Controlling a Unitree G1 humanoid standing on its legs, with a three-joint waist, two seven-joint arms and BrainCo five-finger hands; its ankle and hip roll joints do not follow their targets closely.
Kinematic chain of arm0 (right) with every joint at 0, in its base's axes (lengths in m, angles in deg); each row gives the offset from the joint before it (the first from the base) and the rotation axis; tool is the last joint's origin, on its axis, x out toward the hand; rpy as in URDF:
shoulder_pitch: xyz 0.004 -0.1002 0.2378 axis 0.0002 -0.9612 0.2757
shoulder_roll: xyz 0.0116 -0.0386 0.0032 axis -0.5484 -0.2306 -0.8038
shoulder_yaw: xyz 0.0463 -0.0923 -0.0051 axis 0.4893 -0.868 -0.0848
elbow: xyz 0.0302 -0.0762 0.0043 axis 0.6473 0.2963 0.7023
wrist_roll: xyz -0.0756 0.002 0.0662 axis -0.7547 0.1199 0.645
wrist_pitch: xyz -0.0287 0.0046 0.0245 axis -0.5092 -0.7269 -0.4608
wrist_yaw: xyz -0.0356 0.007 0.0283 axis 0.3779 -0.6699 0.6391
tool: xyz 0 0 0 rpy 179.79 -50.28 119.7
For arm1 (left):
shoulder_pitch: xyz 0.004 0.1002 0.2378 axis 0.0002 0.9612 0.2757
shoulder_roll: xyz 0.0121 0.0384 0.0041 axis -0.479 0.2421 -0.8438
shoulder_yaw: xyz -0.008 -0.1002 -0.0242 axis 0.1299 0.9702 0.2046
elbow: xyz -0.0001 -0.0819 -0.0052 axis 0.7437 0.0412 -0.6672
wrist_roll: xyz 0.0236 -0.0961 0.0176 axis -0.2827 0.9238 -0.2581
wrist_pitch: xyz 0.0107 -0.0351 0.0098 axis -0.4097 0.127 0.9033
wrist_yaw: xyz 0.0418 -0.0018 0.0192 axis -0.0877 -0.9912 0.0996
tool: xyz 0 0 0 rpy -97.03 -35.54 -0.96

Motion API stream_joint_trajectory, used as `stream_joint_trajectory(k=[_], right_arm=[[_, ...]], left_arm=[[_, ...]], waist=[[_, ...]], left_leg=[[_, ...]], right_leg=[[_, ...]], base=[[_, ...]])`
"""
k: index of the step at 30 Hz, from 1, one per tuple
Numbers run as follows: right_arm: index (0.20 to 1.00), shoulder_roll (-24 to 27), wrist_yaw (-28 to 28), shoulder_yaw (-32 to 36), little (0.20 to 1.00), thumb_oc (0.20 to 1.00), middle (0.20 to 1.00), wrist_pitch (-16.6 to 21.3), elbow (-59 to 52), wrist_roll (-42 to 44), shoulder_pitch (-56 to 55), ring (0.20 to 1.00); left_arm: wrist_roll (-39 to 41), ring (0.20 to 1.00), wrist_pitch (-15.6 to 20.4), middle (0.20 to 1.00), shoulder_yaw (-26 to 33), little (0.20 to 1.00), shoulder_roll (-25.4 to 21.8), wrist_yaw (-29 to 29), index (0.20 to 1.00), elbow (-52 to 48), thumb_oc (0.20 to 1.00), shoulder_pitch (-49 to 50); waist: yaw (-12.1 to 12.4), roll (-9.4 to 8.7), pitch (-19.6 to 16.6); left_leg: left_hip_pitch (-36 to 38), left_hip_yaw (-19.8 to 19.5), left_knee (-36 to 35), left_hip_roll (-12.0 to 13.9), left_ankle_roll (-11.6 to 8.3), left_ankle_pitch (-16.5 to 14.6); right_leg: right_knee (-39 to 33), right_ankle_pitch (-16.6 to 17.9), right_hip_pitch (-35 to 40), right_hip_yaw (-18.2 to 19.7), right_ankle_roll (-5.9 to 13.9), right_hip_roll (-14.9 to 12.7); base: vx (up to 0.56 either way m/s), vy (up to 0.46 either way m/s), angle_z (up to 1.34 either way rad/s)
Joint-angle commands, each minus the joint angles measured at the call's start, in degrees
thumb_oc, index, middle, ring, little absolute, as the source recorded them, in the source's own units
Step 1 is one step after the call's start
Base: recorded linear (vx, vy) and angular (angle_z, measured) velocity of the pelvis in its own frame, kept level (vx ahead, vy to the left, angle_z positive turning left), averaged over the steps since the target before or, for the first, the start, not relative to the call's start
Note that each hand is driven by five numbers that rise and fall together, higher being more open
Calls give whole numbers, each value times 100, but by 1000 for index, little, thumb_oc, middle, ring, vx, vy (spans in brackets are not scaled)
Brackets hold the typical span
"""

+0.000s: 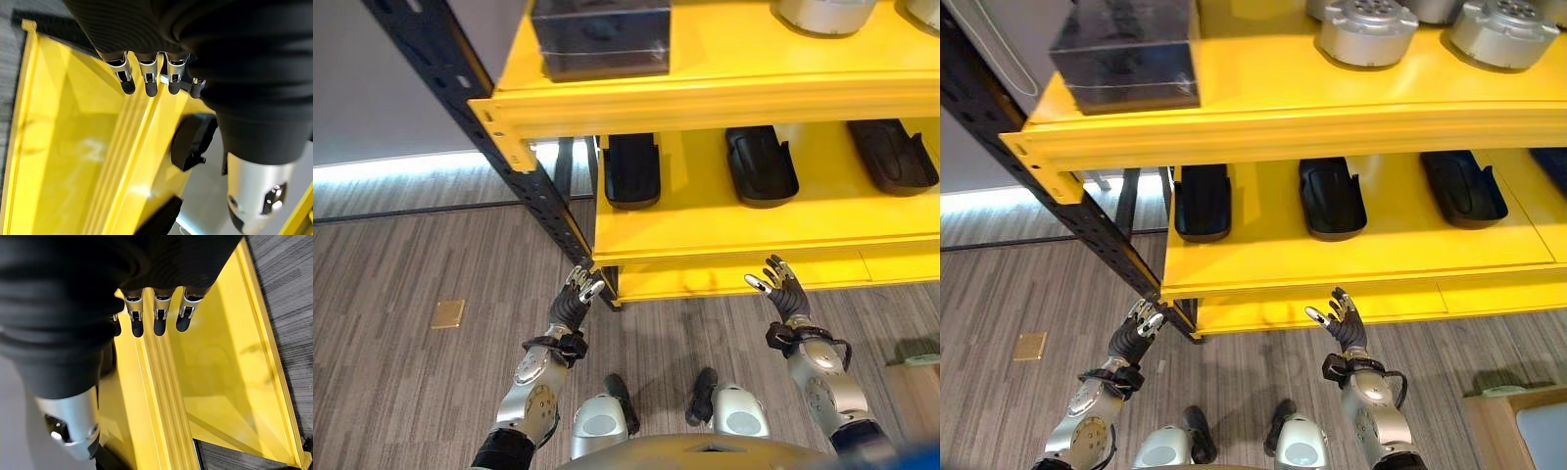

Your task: Move parts from the plastic box to the shelf.

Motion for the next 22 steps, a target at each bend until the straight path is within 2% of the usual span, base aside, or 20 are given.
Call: stream_joint_trajectory(k=[1, 5, 7, 9, 10, 11, 14, 18, 22], right_arm=[[1000, -31, 33, 101, 1000, 1000, 1000, 65, -31, 207, 155, 1000], [1000, -57, 68, 116, 1000, 1000, 1000, 131, 111, 22, 102, 1000], [1000, -48, 42, 186, 1000, 1000, 1000, 142, 126, -63, 2, 1000], [1000, -64, 65, 193, 1000, 1000, 1000, 181, 76, -92, -79, 1000], [1000, -79, 68, 177, 1000, 1000, 1000, 259, 45, -65, -123, 1000], [1000, -38, -17, 238, 1000, 1000, 1000, 316, 48, 3, -121, 1000], [1000, -14, -116, 312, 1000, 1000, 1000, 245, 64, 14, -121, 1000], [1000, 60, -167, 286, 1000, 1000, 1000, 220, 143, -205, -45, 1000], [1000, 140, -169, 335, 1000, 1000, 1000, 191, 183, -86, 25, 1000]], left_arm=[[-277, 1000, 197, 1000, 19, 1000, -158, 299, 1000, -520, 1000, 115], [-320, 1000, 138, 1000, 26, 1000, -139, 503, 1000, -404, 1000, 142], [-346, 1000, 247, 1000, 49, 1000, -116, 581, 1000, -305, 1000, 245], [-393, 1000, 391, 1000, 56, 1000, -122, 517, 1000, -268, 1000, 261], [-412, 1000, 452, 1000, 70, 1000, -146, 512, 1000, -270, 1000, 270], [-377, 1000, 550, 1000, 155, 1000, -180, 478, 1000, -302, 1000, 299], [-310, 1000, 537, 1000, 262, 1000, -168, 424, 1000, -349, 1000, 325], [-209, 1000, 548, 1000, 368, 1000, -97, 609, 1000, -450, 1000, 374], [-148, 1000, 479, 1000, 462, 1000, -51, 361, 1000, -450, 1000, 370]], waist=[[25, -42, -106], [22, -77, -139], [42, -123, -146], [-6, -147, -135], [-38, -156, -127], [13, -189, -124], [62, -199, -117], [153, -204, -139], [167, -174, -185]], left_leg=[[434, -335, -379, 337, -404, 271], [556, -231, -641, 370, -444, 398], [637, -74, -731, 365, -438, 420], [646, -86, -784, 334, -392, 410], [640, -94, -779, 344, -371, 399], [636, -43, -671, 399, -372, 369], [614, -57, -546, 445, -378, 353], [596, -4, -356, 604, -501, 349], [587, 48, -255, 702, -599, 362]], right_leg=[[-711, 106, 790, 369, 584, 50], [-908, 252, 886, 300, 683, -17], [-1001, 357, 932, 119, 754, -56], [-921, 371, 845, 241, 802, -82], [-760, 249, 796, 314, 776, -52], [-749, 177, 862, 159, 726, -28], [-809, 225, 905, 109, 714, -56], [-1233, 452, 1045, -74, 690, -45], [-1432, 582, 1104, -193, 687, -38]], base=[[8, 197, -1], [10, 170, -4], [-2, 95, -9], [-38, -5, -16], [-32, -144, -14], [-16, -205, -6], [30, -215, 0], [31, -192, -5], [16, -105, -11]])
